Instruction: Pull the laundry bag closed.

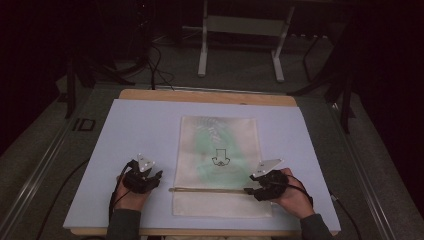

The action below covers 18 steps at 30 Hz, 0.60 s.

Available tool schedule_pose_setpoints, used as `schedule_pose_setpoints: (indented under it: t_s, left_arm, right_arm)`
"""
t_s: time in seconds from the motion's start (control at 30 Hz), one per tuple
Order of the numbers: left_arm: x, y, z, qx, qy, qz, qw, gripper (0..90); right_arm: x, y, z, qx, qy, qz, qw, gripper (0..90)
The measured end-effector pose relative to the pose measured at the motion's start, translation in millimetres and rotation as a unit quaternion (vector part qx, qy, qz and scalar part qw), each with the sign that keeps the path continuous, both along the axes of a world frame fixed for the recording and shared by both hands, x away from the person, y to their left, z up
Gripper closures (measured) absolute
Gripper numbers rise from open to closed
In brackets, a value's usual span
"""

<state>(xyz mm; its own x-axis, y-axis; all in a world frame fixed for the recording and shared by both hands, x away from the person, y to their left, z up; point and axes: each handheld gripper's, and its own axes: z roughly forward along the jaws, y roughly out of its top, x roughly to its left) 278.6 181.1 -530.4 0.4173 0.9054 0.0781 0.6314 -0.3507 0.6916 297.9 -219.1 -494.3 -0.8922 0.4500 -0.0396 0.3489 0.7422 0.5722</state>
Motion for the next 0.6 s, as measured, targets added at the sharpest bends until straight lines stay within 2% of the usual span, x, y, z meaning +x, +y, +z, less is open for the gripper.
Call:
schedule_pose_setpoints:
  t_s: [0.6]
  left_arm:
    - [-0.3, -1.4, -0.1, -0.003, 0.001, -0.005, 1.0, 54.1]
  right_arm:
    - [0.7, 27.9, -1.1, 0.0, 0.001, 0.036, 0.9994, 48.8]
